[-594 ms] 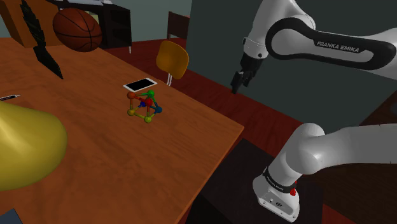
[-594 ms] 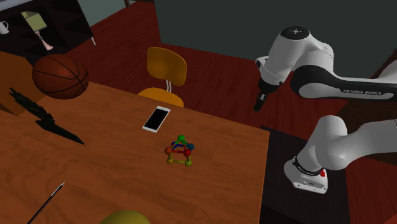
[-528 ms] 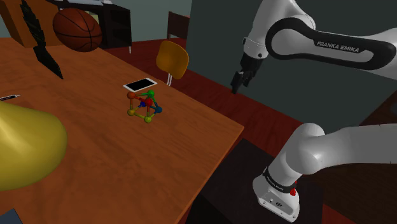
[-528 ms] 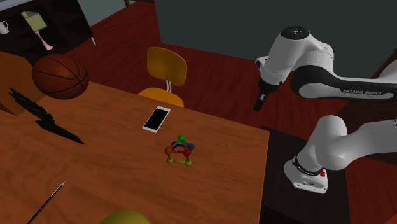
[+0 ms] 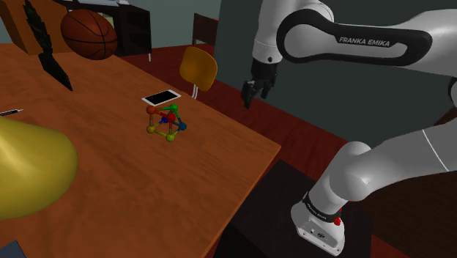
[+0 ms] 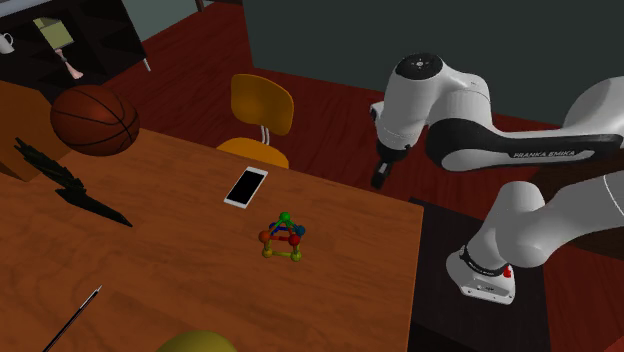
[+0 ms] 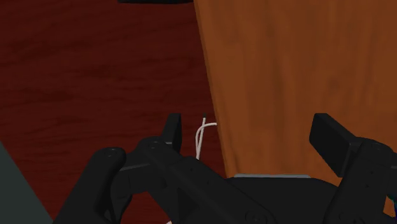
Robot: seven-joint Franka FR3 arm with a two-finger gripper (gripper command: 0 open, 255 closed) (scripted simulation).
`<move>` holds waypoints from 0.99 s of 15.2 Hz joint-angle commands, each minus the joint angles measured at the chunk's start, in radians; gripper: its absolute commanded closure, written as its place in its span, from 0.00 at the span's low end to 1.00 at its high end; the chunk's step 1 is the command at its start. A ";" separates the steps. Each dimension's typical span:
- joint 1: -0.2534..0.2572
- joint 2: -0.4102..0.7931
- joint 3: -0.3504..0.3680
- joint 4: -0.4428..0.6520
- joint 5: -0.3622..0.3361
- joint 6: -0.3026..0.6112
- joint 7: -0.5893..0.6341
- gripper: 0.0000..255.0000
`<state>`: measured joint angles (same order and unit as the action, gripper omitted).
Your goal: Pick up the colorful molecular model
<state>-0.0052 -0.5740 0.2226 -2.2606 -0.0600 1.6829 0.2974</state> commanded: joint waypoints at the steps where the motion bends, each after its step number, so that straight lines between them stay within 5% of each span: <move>1: 0.004 0.064 0.047 0.059 0.006 -0.017 0.059 0.00; 10: 0.016 0.438 0.231 0.415 -0.058 -0.120 0.324 0.00; 15: 0.073 0.695 0.302 0.682 -0.152 -0.225 0.476 0.00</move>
<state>0.0537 0.0605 0.5117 -1.6405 -0.1882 1.4807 0.7404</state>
